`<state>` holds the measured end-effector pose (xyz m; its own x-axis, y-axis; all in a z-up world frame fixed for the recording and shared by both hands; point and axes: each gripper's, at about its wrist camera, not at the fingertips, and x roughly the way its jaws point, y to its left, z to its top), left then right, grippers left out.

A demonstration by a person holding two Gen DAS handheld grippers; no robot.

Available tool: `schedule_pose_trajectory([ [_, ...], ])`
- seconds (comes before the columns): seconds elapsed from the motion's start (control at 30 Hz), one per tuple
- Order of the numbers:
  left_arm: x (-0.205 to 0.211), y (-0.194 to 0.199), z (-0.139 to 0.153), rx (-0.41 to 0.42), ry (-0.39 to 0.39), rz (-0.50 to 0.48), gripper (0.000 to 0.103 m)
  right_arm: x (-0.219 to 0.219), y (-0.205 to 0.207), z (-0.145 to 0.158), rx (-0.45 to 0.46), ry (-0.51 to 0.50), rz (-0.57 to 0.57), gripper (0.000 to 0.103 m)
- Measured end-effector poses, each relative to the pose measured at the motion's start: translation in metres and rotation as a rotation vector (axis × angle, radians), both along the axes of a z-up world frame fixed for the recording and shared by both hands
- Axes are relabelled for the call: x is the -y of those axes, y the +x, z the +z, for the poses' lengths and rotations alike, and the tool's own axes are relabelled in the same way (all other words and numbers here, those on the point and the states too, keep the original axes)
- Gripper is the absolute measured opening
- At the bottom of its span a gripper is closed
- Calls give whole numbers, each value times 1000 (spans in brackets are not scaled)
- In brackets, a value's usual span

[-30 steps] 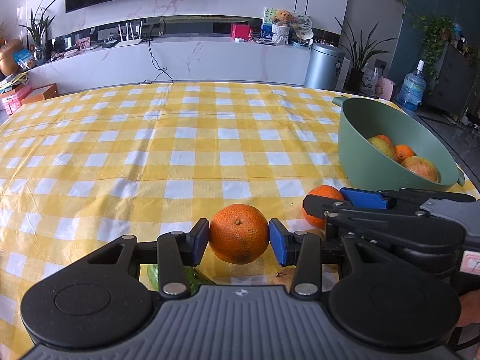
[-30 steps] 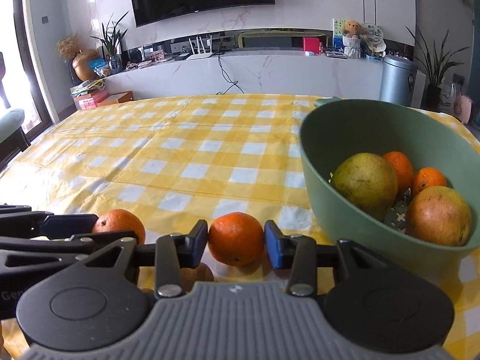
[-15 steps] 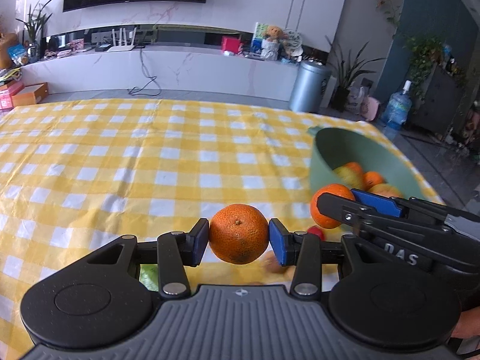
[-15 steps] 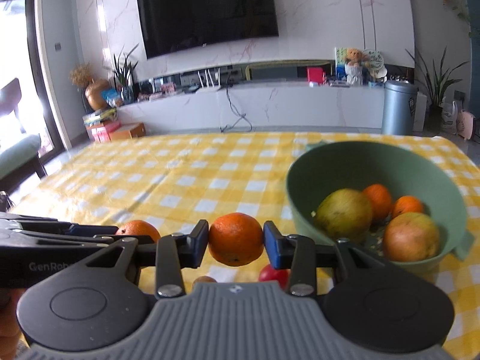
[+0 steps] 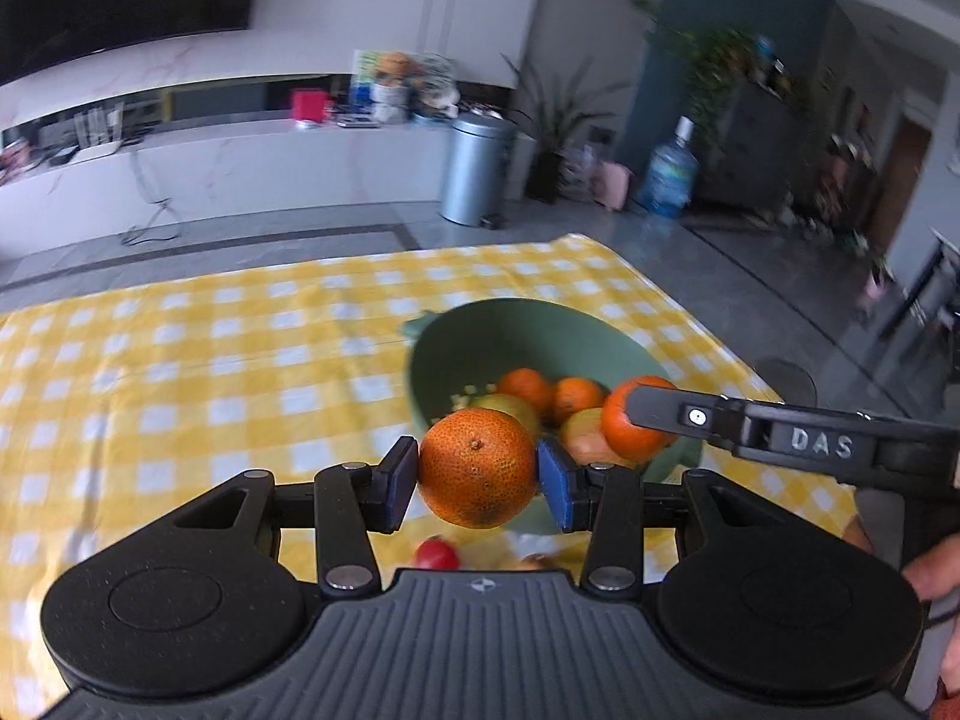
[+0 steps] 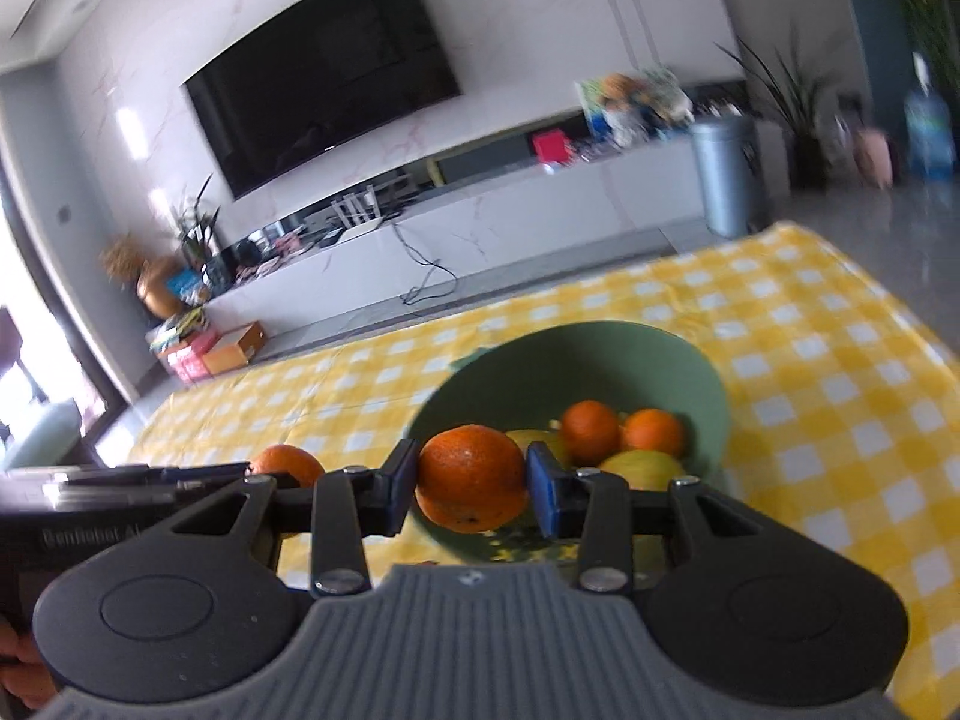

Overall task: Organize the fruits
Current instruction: 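Carry both tangerines into the green colander and open both tools to release them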

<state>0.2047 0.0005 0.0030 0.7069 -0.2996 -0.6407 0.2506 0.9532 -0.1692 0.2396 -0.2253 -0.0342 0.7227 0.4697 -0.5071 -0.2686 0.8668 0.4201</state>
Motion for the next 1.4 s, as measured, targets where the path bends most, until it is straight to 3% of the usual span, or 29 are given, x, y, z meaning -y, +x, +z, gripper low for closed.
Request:
schedule_pose_trajectory([
  [0.17, 22, 22, -7, -21, 72, -65, 49, 12, 22, -22, -68, 59, 20, 37],
  [0.3, 26, 35, -14, -43, 139, -108, 49, 7, 31, -35, -93, 7, 48, 37],
  [0.6, 29, 63, -25, -149, 166, -157, 49, -21, 40, -40, -76, -158, 153, 37],
  [0.77, 42, 71, -30, -194, 234, -192, 49, -19, 48, -45, -106, -159, 147, 38],
  [0.9, 44, 74, -36, -234, 231, -199, 50, -24, 45, -46, -89, -195, 167, 38],
  [1.13, 44, 73, -38, -231, 219, -183, 50, -30, 41, -48, -52, -252, 187, 39],
  [1.3, 45, 69, -34, -208, 238, -189, 56, -22, 44, -46, -42, -217, 172, 48],
  [1.4, 41, 69, -31, -212, 208, -173, 57, -20, 43, -47, -37, -195, 161, 51],
])
